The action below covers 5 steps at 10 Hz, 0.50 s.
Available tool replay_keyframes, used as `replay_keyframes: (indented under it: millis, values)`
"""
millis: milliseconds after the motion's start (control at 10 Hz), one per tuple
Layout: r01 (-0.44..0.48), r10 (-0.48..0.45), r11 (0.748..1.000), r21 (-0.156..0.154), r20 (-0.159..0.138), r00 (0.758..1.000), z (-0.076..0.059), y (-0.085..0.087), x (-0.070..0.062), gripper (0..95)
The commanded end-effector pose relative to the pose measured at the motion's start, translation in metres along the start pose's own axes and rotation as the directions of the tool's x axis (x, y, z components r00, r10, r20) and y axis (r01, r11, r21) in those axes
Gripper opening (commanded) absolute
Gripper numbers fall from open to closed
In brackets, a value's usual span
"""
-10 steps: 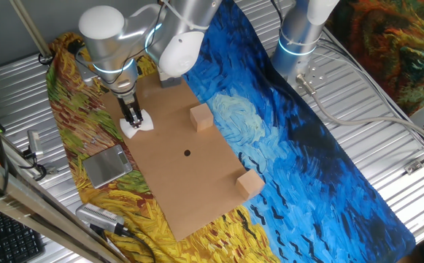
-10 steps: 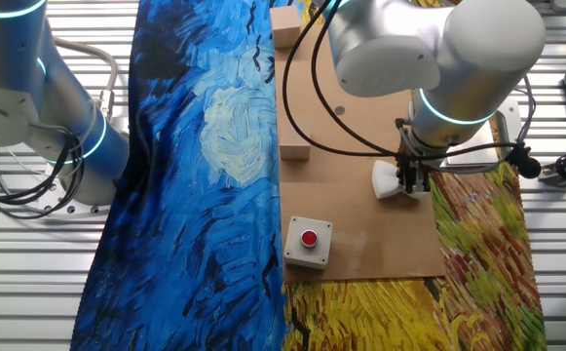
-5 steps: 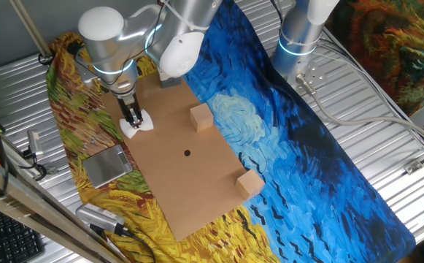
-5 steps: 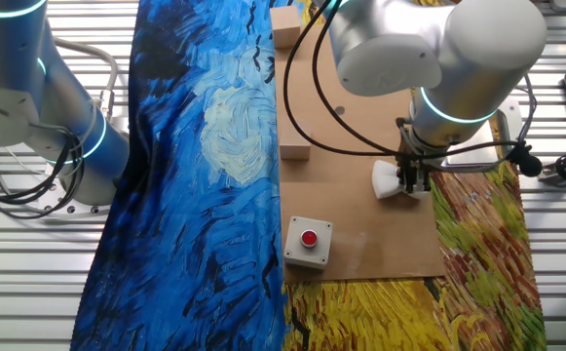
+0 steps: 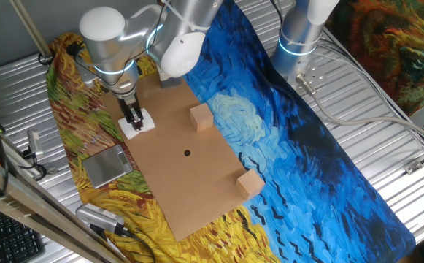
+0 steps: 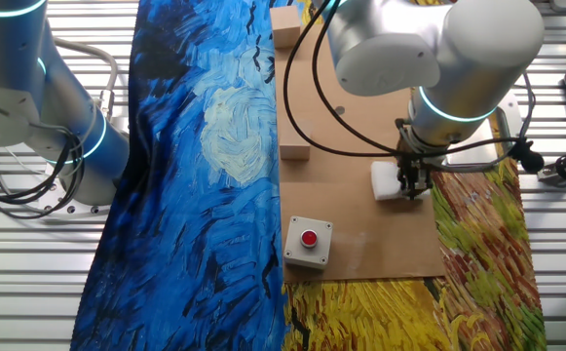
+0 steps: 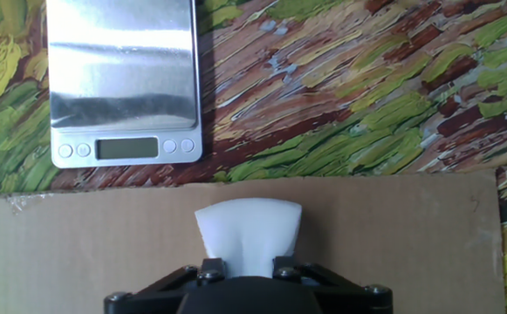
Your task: Clean the tabletop with a sponge
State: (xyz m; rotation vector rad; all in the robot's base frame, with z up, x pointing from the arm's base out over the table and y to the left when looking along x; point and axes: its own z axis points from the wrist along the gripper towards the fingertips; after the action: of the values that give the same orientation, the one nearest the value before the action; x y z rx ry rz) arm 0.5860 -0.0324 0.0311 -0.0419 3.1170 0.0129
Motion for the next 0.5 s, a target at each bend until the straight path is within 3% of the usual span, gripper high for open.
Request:
replay_keyframes:
  millis: [100, 500]
  values:
    - [0.002, -0.002, 1.0, 0.007, -0.002, 1.0, -0.0004, -0.0003, 0.0001, 76.0]
    - [0.012, -0.012, 1.0, 0.005, 0.004, 1.0, -0.0004, -0.0003, 0.0001, 76.0]
